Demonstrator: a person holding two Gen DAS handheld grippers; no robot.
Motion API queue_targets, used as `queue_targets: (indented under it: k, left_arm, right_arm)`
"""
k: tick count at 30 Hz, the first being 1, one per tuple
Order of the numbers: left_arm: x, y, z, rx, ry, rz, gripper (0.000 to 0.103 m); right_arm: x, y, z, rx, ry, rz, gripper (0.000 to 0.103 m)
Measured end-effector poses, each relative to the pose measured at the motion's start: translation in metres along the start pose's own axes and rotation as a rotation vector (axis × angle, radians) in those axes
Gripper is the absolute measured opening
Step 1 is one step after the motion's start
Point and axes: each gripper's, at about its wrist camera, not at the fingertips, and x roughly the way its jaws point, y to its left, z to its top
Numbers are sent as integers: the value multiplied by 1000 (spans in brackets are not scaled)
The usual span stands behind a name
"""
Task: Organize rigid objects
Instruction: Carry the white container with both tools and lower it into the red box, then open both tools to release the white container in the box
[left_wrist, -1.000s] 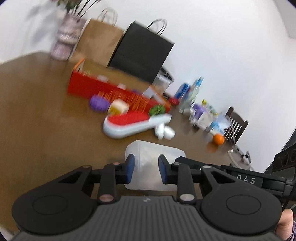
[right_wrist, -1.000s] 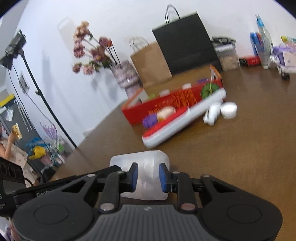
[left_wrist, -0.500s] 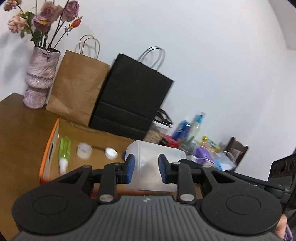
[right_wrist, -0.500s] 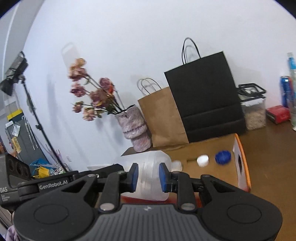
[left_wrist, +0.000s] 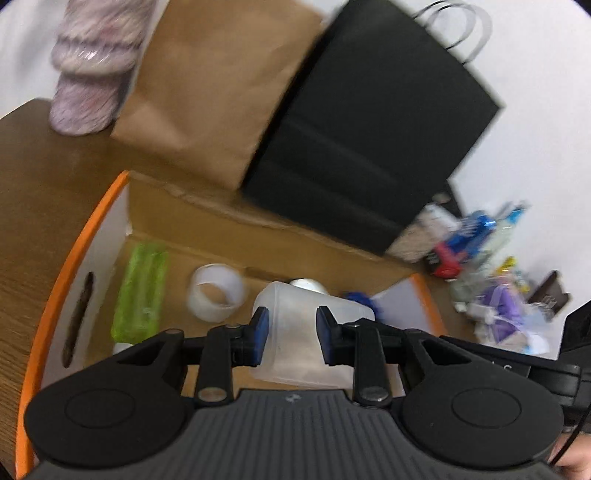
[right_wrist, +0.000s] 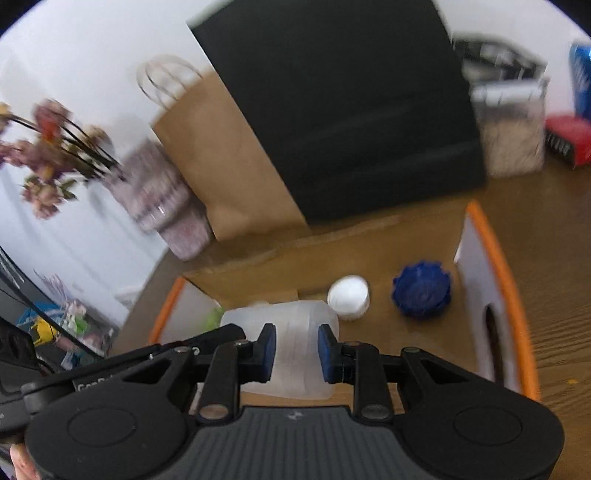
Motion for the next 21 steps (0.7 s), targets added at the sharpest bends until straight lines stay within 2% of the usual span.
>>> queue_targets:
  k: [2,6,7,9,10,13,16,21]
  left_arm:
    - [11,9,1,-10,18,32,28]
    - [28,18,9,-39,59,63,28]
    - [31,22,14,-70,68,56,30]
    - [32,27,20,-153,61,22,41]
    - [33,26,22,-167,55,20,41]
    - [34,17,24,-138,22,16,40]
    - [34,15,24,-132,26,-29,42]
    - [0,-2,16,-53,-25,-46,45]
  right_arm:
    - [19,2,2,-14,30,-20,25]
    - [39,10,8,-56,35,-60,27]
    - [43,8,11,-48,30,-54,27]
    - [47,3,18,-19,18,-45,28]
    - [47,3,19,-17,9,-48,28]
    - [48,-2,22,2,-15,-69,28]
    - [41,-4,23,-1,-11,-73,33]
    - [3,14,17,-76,-45,-77,37]
